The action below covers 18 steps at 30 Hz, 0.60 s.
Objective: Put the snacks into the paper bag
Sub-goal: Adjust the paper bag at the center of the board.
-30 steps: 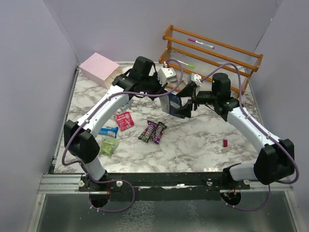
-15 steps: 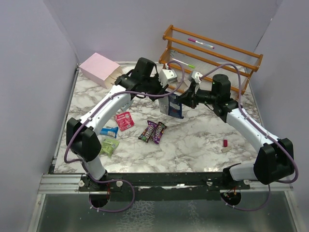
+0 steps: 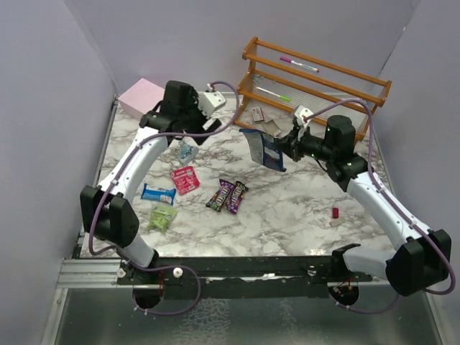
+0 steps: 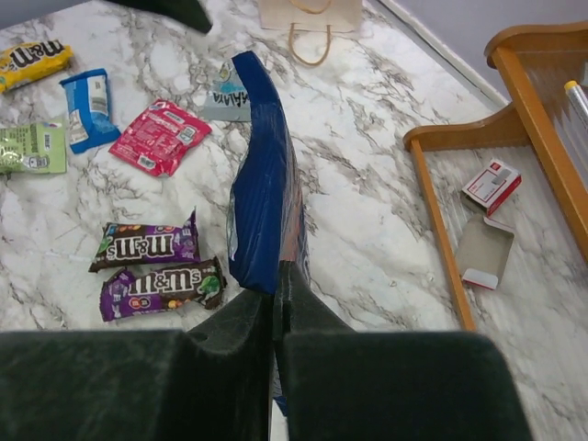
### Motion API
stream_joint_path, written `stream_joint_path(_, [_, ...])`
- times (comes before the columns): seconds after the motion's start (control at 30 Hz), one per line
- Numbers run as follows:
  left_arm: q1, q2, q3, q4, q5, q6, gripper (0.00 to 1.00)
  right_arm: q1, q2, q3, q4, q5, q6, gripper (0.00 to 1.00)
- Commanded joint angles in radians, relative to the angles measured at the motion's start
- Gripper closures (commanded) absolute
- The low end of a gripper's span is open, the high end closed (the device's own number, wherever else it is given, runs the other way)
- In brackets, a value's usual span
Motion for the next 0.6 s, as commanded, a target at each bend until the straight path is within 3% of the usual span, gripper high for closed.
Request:
stream_joint_path(0.0, [0.126, 0.072, 0.026, 0.113, -0.215, 0.070, 0.10, 0.005, -0.049, -0.023, -0.027, 0.030, -0.027, 0.99])
stream_joint_path(0.2, [0.214, 0.350, 0.238, 0.107, -0.296, 0.147, 0.10, 0.005, -0.044, -0.038, -0.020, -0.009, -0.031, 0.99])
stream_joint_path(0.57, [0.221, 0.693, 0.600, 0.002, -0.342, 0.219, 0.14, 0.005, -0.039, -0.061, -0.016, -0.061, -0.042, 0.99])
